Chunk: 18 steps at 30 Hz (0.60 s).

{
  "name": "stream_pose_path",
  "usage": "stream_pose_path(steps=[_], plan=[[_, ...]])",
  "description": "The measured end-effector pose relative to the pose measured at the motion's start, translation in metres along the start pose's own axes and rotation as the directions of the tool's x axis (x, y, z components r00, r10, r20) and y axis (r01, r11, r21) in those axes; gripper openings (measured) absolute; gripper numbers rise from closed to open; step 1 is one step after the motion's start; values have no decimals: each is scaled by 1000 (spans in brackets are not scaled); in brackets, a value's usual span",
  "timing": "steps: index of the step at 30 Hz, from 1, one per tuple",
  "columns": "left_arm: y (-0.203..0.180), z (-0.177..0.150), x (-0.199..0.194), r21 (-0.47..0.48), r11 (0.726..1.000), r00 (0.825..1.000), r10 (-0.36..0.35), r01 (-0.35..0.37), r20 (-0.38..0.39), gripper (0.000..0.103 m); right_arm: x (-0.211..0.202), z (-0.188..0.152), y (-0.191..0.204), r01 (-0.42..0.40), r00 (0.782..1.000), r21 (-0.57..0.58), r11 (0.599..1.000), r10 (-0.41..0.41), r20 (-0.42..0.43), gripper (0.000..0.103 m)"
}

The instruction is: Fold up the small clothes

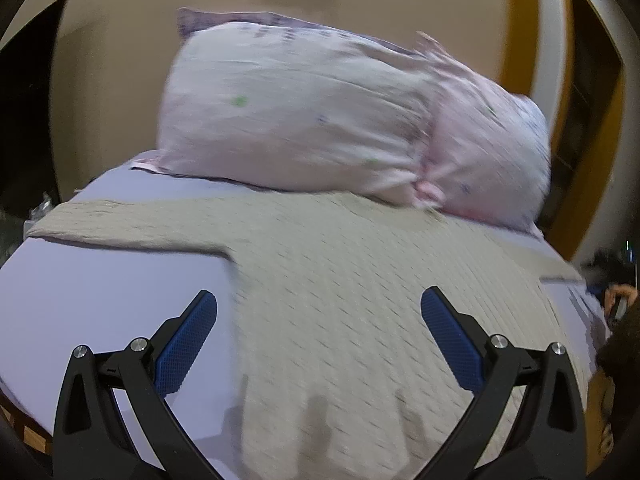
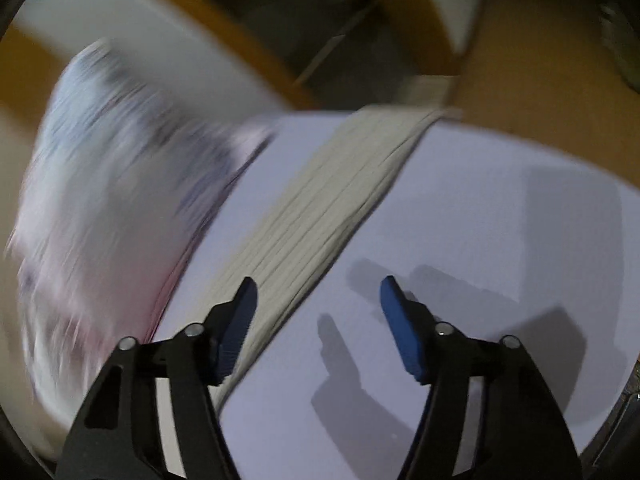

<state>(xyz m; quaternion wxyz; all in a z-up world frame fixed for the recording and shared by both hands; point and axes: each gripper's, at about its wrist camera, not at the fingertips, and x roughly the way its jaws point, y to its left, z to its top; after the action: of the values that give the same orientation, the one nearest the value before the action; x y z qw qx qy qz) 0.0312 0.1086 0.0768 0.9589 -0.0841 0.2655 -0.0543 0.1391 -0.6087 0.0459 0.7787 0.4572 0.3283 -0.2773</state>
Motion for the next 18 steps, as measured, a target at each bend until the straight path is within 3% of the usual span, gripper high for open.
stream_pose_path(steps=[4,9,11,12,14,15,18], plan=[[43,17,7,-90,994,998,60,-59,9,102,28,35,-14,-5,1000,133,991,5,3,41],[92,25,4,-194,963,979,200,-188,42,102,52,56,-9,-3,1000,165,986,0,23,25],[106,27,2,-221,950,971,235,-219,49,102,59,59,-11,8,999,174,985,-14,33,8],[112,27,1,-232,944,966,252,-235,49,102,57,58,-9,15,999,157,988,-21,36,8],[128,29,2,-269,929,962,271,-253,32,102,41,53,5,55,996,56,997,-59,72,7],[133,27,0,-288,923,962,273,-254,26,102,30,47,32,58,991,-57,997,-50,128,7],[161,26,-2,-385,892,965,263,-238,15,102,-3,16,102,36,975,-316,948,36,218,6]])
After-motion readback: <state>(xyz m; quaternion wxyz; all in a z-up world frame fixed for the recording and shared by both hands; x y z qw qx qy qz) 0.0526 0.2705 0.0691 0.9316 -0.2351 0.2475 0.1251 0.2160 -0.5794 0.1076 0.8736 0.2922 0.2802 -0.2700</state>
